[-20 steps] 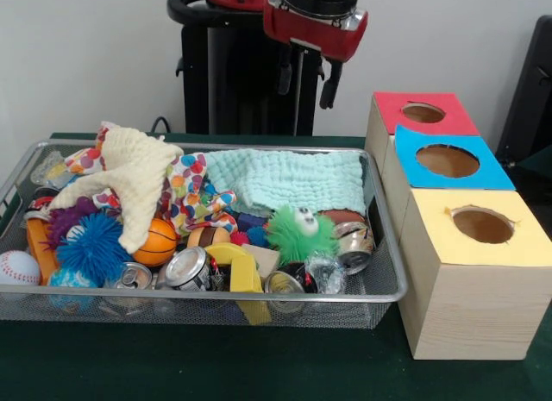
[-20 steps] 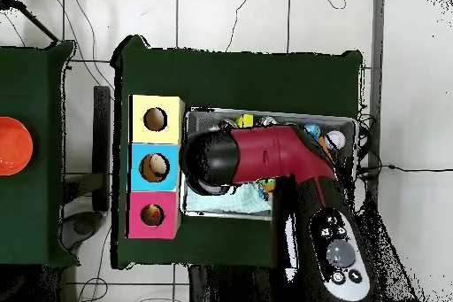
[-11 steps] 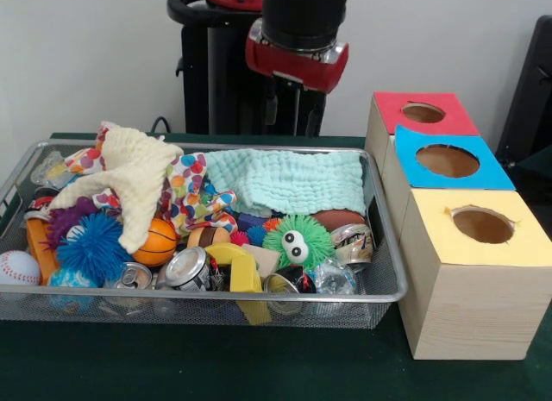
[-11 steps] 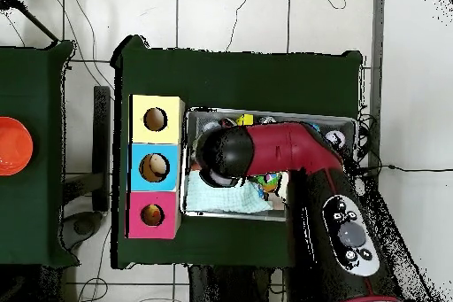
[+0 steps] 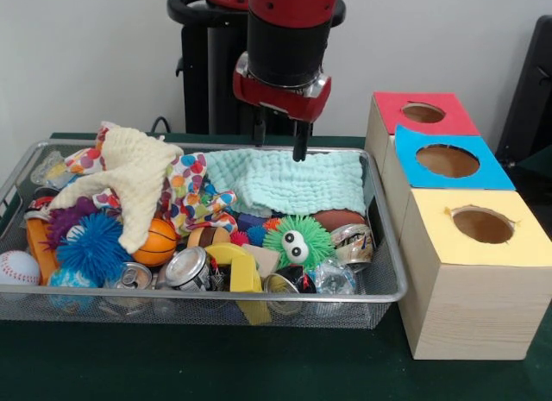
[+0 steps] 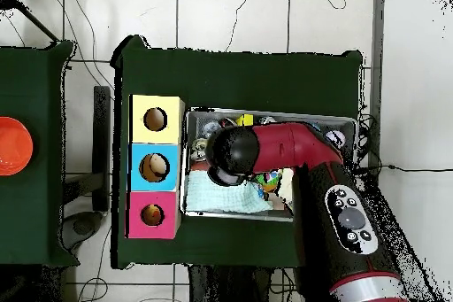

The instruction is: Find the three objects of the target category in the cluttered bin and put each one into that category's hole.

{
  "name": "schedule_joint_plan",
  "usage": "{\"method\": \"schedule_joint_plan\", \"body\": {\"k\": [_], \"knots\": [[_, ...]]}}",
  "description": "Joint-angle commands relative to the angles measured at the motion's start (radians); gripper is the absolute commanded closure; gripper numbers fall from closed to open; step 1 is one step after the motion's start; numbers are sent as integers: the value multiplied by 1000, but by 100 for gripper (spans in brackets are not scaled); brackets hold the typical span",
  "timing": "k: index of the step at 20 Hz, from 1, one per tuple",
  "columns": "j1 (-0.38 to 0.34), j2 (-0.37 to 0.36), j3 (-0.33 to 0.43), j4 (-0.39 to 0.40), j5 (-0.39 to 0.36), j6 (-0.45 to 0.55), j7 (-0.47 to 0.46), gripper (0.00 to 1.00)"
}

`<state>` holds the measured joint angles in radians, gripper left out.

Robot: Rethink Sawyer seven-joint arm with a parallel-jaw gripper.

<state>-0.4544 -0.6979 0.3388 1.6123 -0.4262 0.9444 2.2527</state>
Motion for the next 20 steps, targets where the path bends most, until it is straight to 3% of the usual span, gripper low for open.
{"method": "schedule_joint_plan", "body": {"k": [1, 20], "knots": [[-42, 81, 76, -82, -83, -19, -263, 0], [-146, 115, 196, -115, -158, 49, -442, 0]]}}
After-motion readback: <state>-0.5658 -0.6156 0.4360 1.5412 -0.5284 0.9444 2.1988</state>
